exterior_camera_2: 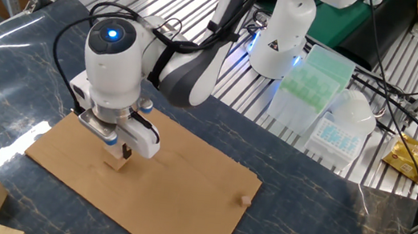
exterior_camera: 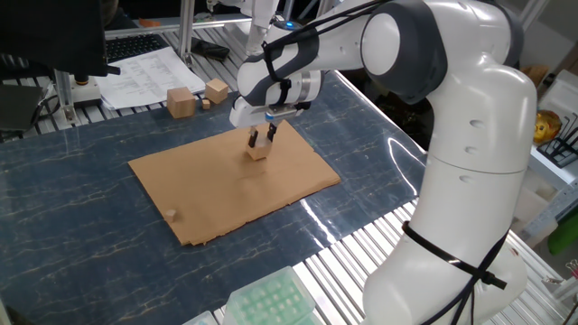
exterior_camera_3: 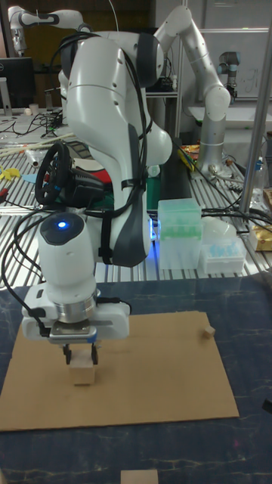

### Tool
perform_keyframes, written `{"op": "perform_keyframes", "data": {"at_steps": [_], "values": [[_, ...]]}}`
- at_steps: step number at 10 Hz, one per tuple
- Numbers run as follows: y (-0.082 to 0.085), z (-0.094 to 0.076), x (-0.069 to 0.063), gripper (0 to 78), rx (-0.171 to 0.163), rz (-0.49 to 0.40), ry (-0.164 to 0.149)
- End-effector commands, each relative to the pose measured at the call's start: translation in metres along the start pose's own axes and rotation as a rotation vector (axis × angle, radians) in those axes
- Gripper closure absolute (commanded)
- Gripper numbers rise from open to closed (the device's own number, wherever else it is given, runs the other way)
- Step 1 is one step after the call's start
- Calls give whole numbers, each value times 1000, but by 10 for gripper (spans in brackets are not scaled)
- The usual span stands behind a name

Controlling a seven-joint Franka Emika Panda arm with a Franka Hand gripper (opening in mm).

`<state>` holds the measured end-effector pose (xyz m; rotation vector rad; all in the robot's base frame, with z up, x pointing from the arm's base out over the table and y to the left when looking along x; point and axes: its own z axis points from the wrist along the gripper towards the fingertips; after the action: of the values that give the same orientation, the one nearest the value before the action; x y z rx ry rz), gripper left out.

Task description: Grab the block and place it at the designated location

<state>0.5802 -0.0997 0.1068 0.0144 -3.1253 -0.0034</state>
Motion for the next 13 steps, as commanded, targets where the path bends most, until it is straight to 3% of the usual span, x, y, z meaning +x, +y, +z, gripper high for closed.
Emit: {"op": "perform_keyframes", "data": {"at_steps": [1,6,7,13], "values": [[0,3,-2,763,2,-2,-7],[0,3,-2,763,3,13,-6],[0,3,-2,1,3,13,-6],[0,3,-2,1,3,13,-6]]}}
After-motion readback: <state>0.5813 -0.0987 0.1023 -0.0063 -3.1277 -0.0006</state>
